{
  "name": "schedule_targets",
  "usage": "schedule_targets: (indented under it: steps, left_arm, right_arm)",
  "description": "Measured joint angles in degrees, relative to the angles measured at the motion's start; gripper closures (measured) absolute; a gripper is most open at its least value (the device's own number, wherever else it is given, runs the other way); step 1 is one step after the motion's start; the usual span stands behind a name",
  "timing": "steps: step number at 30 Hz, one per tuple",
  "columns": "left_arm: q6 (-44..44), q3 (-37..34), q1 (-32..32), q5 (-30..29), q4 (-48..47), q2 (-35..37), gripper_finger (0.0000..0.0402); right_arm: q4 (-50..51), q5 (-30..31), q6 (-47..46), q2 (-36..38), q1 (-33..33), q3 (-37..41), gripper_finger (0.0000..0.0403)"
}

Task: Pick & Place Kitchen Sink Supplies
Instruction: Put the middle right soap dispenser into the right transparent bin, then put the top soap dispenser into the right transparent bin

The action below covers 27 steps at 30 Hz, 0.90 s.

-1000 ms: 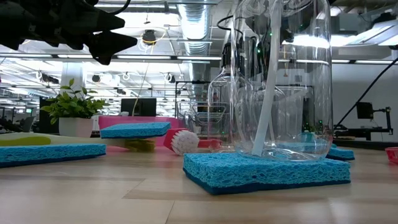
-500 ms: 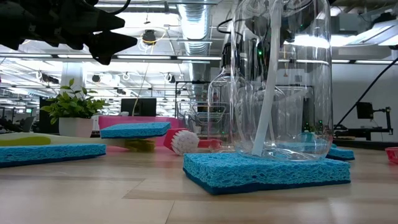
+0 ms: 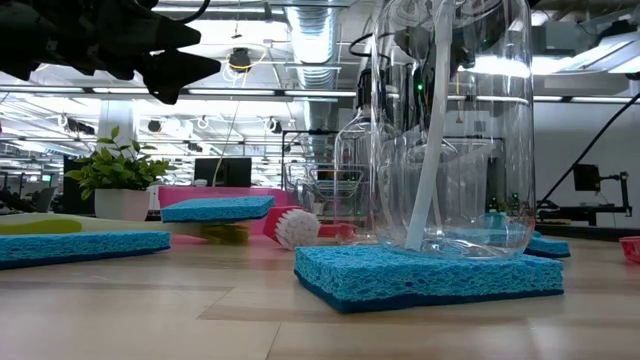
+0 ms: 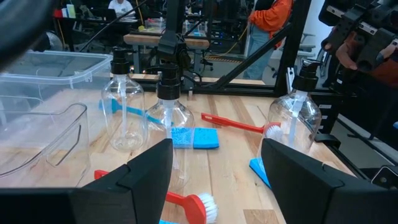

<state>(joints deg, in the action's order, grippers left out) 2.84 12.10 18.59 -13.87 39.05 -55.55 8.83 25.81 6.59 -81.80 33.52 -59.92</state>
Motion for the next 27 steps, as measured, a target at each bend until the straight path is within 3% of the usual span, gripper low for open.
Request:
schedule_targets:
  steps: [20,27]
  left_arm:
    - [0.02,-0.01,0.01,0.0,0.02,0.0,0.0153]
    - [0.02,-0.01,0.0,0.0,0.02,0.0,0.0153]
  right_arm:
    - [1.4,0.07,0.43,0.17,0.02,0.0,0.0289]
    - [1.5,0.38,2.56,3.4,-0.75,0.02,0.0289]
